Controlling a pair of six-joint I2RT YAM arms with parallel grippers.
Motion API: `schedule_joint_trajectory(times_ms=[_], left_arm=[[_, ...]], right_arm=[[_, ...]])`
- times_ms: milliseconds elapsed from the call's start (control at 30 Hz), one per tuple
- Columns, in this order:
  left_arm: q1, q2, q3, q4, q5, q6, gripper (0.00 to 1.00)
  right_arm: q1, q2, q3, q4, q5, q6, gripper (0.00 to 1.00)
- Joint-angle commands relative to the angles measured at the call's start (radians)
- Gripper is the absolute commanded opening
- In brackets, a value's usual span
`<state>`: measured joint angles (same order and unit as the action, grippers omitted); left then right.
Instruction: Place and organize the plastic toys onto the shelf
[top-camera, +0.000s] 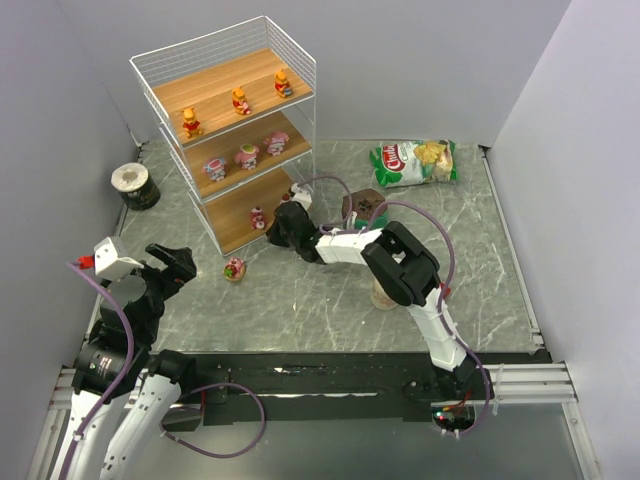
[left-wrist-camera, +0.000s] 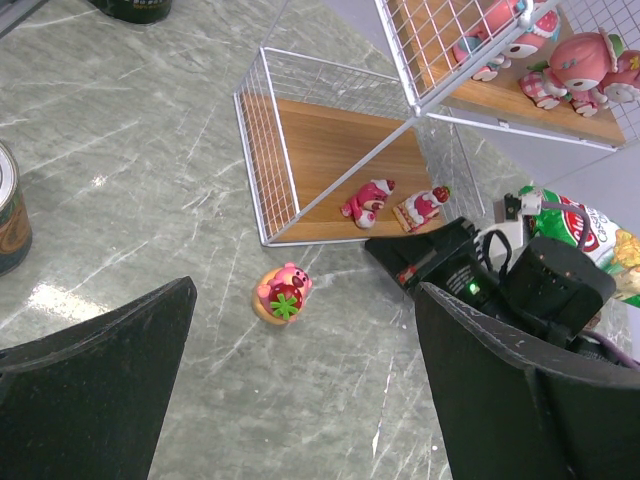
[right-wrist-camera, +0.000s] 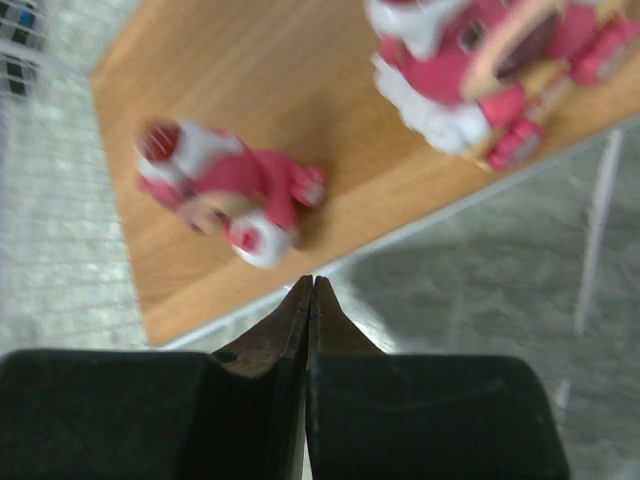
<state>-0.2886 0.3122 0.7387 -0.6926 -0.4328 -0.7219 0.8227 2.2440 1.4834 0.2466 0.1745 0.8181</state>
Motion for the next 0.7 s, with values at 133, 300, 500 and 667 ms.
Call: schedule_joint_trajectory(times_ms=[133,300,500,667], left_arm=[[-0.003,0.007,-0.001,0.034,0.002,0.001,0.97],[-0.001,0.004,-0.002,0.038,0.005,0.004,0.96],[-0.001,0.001,-0.002,0.038,0.009,0.006,0.96],[-0.001,-0.001,-0.002,0.036,0.005,0.003,0.97]], right_arm=[[0.047,-0.162,-0.078,0.065,0.016,-0.126,0.14],[0.075,-0.213,-0.095,0.052,-0.065,-0.217,0.37],[0.11,-0.218,-0.115,0.057,-0.236,-0.275,0.6],[0.2,-0.213,-0.084,0.008,-0.098,-0.318,0.68]])
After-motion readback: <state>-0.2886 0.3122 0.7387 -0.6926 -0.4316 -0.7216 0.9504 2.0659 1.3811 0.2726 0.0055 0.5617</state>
